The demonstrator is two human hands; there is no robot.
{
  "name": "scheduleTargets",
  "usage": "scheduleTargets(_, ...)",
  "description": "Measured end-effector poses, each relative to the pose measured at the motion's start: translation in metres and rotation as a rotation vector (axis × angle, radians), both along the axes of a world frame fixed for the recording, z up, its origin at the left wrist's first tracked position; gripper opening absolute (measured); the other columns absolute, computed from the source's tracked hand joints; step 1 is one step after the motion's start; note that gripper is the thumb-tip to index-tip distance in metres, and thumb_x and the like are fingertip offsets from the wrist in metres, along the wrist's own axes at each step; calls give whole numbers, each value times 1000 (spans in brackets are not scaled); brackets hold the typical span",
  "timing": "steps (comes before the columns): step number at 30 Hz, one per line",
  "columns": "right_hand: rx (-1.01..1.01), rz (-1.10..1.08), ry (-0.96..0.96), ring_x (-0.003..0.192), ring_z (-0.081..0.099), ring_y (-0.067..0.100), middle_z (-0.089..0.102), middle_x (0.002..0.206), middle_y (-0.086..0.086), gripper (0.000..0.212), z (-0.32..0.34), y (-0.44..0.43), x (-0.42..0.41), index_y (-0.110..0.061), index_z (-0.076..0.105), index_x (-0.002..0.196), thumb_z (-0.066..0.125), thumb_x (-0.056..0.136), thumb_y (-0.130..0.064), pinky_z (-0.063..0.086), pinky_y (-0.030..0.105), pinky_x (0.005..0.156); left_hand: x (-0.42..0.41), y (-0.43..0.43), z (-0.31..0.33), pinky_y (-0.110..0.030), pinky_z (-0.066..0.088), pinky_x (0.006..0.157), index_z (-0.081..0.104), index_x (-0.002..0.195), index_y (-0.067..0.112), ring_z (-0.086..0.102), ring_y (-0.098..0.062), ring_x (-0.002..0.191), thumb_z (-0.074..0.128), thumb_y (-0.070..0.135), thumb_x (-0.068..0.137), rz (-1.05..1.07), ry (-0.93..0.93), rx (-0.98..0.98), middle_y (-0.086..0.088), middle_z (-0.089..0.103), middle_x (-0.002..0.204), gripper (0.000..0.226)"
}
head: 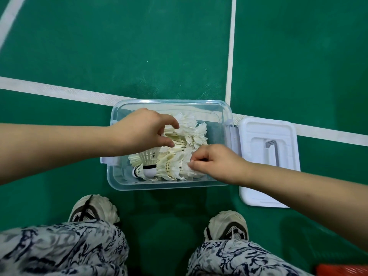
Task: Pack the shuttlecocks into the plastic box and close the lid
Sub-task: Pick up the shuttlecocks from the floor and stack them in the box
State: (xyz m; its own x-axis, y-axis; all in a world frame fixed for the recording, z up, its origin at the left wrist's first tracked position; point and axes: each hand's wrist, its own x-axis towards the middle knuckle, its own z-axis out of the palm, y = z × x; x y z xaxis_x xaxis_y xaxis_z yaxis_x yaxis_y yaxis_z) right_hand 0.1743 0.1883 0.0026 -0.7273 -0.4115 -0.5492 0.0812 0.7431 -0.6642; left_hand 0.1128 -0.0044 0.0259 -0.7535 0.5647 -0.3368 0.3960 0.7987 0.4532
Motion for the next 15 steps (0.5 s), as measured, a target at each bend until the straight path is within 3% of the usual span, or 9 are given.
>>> scheduleTargets(4,173,145,-22,77,48,19,51,74,-1,35,-8,-5,3,-26,42,60,45,94,-31,34,27,66,1,1,0,-25,32,65,55,119,27,46,-13,71,62,40,80,1,2,8,17,44,63,42)
scheduleTargets(8,267,226,-18,79,45,21,51,84,7,30,-8,-8,5,-12,47,77,36,97,-31,31,28,67,1,1,1,-28,42,71,53,122,28,49,-14,75,62,40,80,-15,-30,27,9,51,71,45)
scheduleTargets(15,313,214,-14,94,54,26,62,103,11,33,-1,-5,2,-13,52,88,36,96,-40,37,28,72,3,0,2,-27,38,71,51,123,28,47,-13,75,60,39,82,-74,-51,29,12,47,70,44)
